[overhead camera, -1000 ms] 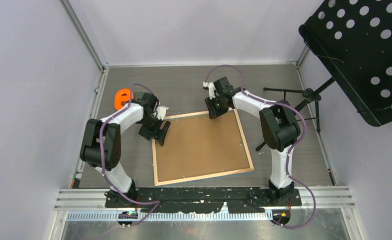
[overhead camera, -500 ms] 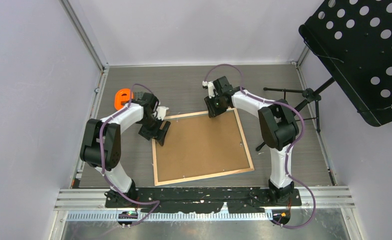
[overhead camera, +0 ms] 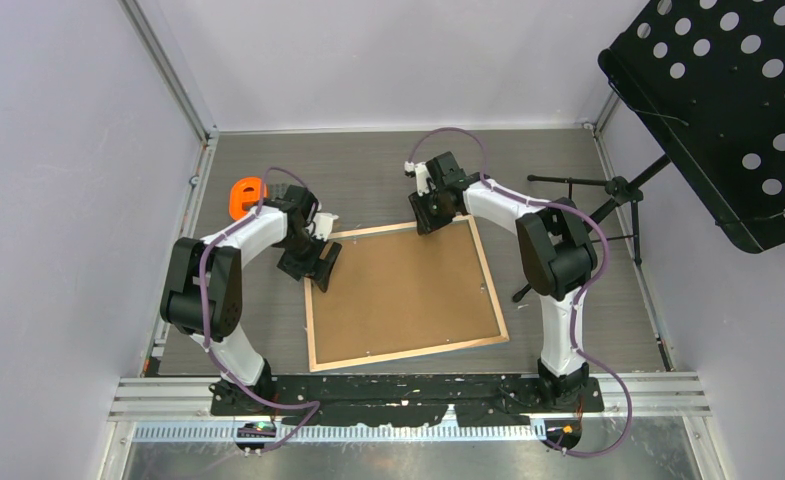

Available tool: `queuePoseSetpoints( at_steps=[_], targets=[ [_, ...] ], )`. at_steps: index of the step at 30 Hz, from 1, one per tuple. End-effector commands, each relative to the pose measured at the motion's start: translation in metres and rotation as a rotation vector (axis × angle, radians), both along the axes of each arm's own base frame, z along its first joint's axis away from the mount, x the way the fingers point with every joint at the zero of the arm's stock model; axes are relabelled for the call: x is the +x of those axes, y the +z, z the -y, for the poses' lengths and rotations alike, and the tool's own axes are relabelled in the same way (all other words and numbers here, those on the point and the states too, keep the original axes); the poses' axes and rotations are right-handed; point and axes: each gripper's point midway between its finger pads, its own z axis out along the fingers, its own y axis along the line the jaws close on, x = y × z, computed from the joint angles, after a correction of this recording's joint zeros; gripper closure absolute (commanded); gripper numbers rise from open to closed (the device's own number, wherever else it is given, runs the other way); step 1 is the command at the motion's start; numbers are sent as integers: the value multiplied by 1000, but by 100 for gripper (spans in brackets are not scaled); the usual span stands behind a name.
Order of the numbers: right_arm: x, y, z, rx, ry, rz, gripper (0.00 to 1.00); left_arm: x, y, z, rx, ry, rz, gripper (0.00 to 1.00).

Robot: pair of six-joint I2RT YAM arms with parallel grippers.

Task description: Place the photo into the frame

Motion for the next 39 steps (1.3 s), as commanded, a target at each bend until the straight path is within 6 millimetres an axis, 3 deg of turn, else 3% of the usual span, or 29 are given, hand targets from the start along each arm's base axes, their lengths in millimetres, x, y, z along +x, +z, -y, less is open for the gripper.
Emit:
queuePoseSetpoints(
  at_steps=[1,11,15,21,27,32,39],
  targets=[
    [10,5,-11,32,29,41,65,9,10,5,-20,-15,39,23],
    [14,18,-1,3,7,82,64,9,10,4,-16,-14,40,23],
    [16,40,11,-10,-1,134,59,10,11,4,-14,-11,46,23],
    [2,72,34,-48,32,207,47,10,12,4,-13,-10,52,23],
    [-38,83,66,-121,105,234,45,11,13,3,-12,-9,58,23],
    [-74,75,92,-195,183,231,45,12,15,4,-19,-10,63,23],
    [-119,50,127,-260,217,188,43,11,14,5,-23,-13,61,23]
  ],
)
